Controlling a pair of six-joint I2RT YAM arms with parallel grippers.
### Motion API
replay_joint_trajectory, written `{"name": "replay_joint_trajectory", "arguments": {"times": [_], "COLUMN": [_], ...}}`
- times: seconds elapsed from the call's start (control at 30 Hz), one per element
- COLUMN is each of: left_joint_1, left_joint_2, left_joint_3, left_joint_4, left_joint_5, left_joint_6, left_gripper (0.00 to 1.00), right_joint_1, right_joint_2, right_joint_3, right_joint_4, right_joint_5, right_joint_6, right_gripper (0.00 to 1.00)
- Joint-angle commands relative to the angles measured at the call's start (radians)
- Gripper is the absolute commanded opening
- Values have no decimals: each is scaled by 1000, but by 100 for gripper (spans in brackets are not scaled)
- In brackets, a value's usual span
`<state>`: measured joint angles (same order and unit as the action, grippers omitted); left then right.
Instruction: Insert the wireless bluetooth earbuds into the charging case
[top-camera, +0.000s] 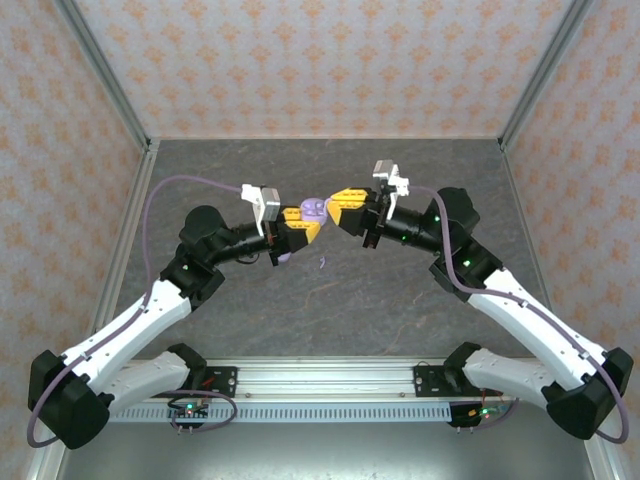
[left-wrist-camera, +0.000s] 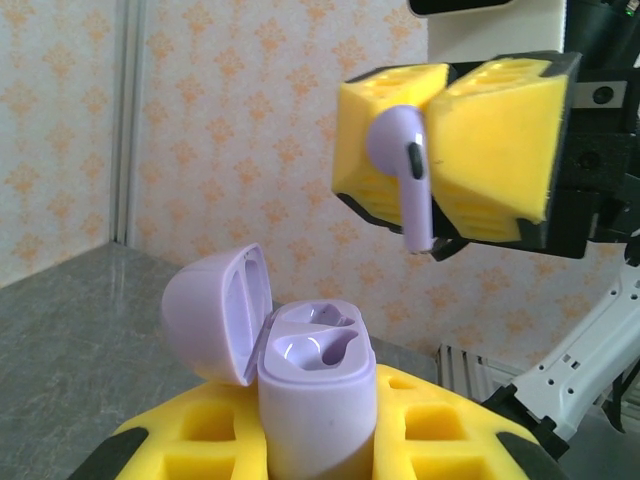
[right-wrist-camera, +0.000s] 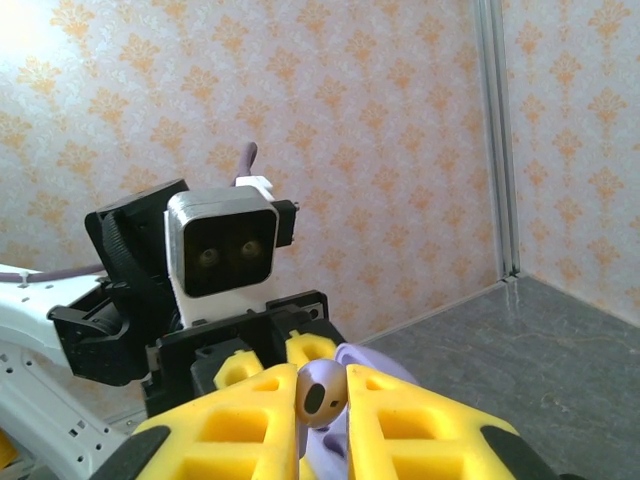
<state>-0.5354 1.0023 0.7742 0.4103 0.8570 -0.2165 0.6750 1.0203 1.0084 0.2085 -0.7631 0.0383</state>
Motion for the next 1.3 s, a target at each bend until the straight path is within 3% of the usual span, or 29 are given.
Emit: {"name": "replay_joint_trajectory", "arguments": {"times": [0.0, 1.27], "left_joint_1": [-10, -20], "left_joint_2": [-9, -14], "left_joint_3": [19, 26], "left_joint_4": [33, 15], "left_joint_5": [24, 12], "left_joint_6": [8, 22], "left_gripper": [4, 4], "right_joint_1": [9, 11], "right_joint_2": [13, 44], "right_joint_3": [44, 4], "right_joint_4": [19, -60], "right_joint_5": [-5, -55], "right_joint_6": [-45, -18], "right_gripper": [16, 16]}}
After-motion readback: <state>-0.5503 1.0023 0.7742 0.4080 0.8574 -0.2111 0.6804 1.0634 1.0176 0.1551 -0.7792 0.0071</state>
